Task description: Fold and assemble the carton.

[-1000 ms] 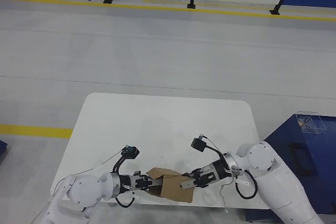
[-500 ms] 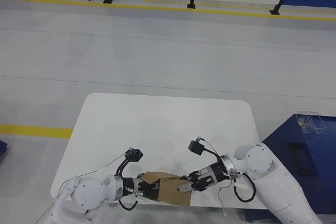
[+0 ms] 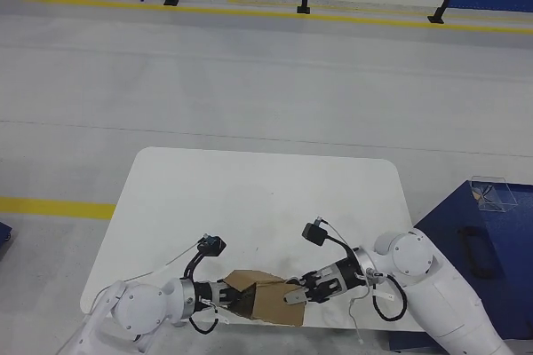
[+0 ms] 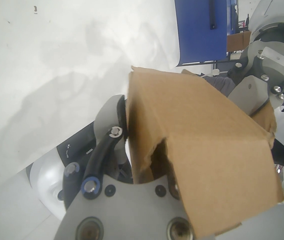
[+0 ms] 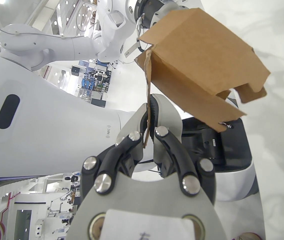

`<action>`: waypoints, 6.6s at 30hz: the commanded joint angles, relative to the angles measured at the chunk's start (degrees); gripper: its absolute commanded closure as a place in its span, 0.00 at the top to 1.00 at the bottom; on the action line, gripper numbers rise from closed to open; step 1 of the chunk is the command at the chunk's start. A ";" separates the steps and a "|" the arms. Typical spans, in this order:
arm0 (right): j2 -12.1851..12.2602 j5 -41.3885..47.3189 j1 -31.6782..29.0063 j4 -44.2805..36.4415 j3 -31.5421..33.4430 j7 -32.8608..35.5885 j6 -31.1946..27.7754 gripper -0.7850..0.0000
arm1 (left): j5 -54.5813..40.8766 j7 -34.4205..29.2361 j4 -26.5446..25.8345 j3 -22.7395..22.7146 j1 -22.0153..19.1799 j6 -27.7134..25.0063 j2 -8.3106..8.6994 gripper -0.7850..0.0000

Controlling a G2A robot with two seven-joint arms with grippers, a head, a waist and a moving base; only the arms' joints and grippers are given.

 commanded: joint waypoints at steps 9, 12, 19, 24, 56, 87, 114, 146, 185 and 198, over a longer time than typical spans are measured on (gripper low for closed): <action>1.16 5.64 -2.02 1.33 4.49 -0.08 -0.08 1.00 | -12.21 4.30 3.53 -1.73 -1.89 4.88 -0.58 0.00; 1.16 5.64 -2.02 1.33 4.49 -0.08 -0.08 1.00 | -18.28 6.51 5.15 -2.01 -2.83 6.94 -1.03 0.00; 1.16 5.64 -2.02 1.33 4.49 -0.08 -0.08 1.00 | -20.41 7.34 5.57 -2.05 -3.03 7.33 -1.21 0.00; 1.16 5.64 -2.02 1.33 4.49 -0.08 -0.08 1.00 | -20.41 7.34 5.57 -2.05 -3.03 7.33 -1.21 0.00; 3.45 -2.93 -9.24 1.70 17.59 -12.28 -3.15 1.00 | -56.83 7.17 22.01 2.02 -11.12 25.35 -4.30 0.00; -1.69 -17.90 1.01 12.91 -3.04 -26.51 -1.85 1.00 | -59.65 9.66 20.84 7.02 -11.52 19.06 -5.21 0.00; -0.29 -4.37 0.11 15.64 4.63 -17.86 -6.27 1.00 | -59.78 10.31 21.76 8.65 -12.02 18.74 -5.41 0.00; 0.11 -9.53 -4.57 7.36 4.89 -20.97 -5.50 1.00 | -61.31 12.73 23.84 9.44 -13.38 19.90 -5.71 0.00; 0.13 -23.03 -6.40 9.60 6.11 -33.81 -2.03 1.00 | -57.73 7.54 21.94 10.63 -11.46 15.42 -5.25 0.00; -1.01 -23.93 -3.89 11.84 2.66 -34.81 -1.27 1.00 | -56.89 7.25 21.11 10.92 -11.14 14.94 -5.15 0.00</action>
